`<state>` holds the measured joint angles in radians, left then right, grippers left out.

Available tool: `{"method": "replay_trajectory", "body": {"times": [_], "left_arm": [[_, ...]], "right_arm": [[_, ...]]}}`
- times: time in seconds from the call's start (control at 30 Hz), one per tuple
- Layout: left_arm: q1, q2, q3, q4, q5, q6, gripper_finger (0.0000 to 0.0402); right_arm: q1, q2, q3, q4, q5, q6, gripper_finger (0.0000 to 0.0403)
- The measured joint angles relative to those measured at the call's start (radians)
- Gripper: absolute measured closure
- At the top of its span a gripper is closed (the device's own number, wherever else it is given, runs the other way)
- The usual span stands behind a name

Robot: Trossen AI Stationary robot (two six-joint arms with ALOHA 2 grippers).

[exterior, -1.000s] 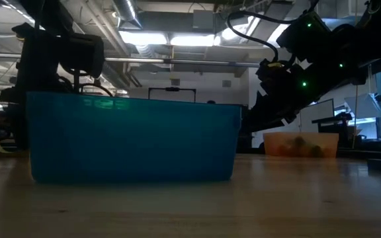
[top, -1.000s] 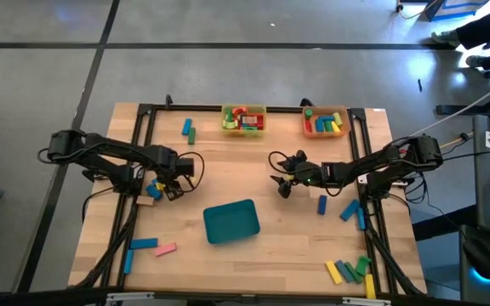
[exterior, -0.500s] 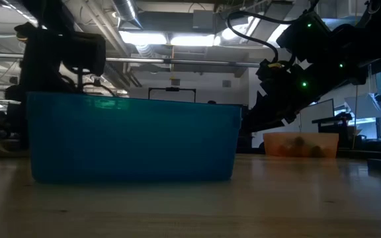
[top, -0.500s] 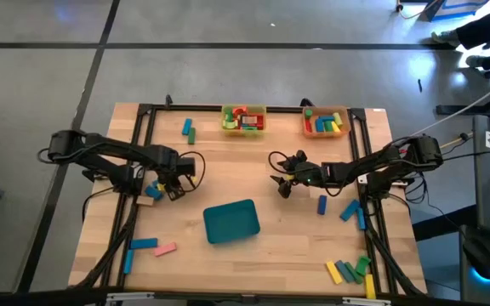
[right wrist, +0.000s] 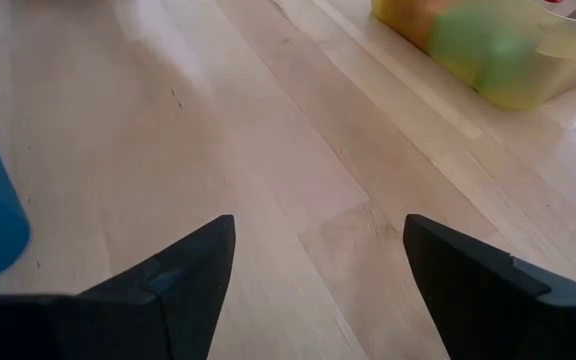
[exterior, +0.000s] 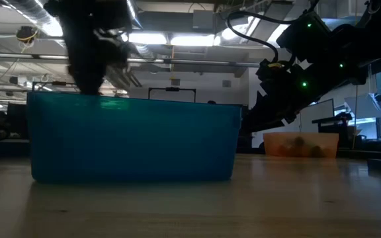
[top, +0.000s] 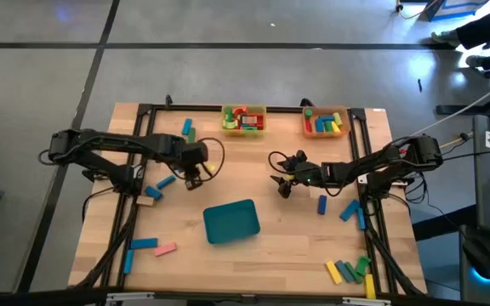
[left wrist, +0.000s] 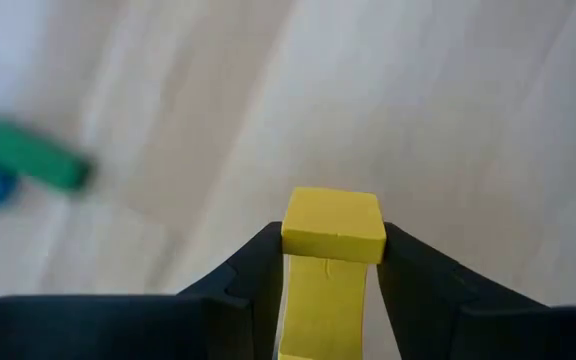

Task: Sort blocks by size
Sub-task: Put the yellow arch block into the yellow bin

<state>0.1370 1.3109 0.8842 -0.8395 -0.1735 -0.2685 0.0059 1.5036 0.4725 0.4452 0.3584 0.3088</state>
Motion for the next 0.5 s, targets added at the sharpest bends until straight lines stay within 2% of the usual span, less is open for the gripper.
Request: {"method": "replay_trajectory", "body": {"times": [0.27, 0.5], "left_arm": [[0.099, 0.006, 0.009, 0.375, -0.030, 0.160, 0.0271], [0.194, 0.060, 0.009, 0.599, -0.031, 0.252, 0.0270]], "right_arm": [[0.000, 0.000, 0.000, 0.001, 0.000, 0.000, 0.0111], [0.000, 0.000, 0.000, 0.004, 0.000, 0.000, 0.0111]]}}
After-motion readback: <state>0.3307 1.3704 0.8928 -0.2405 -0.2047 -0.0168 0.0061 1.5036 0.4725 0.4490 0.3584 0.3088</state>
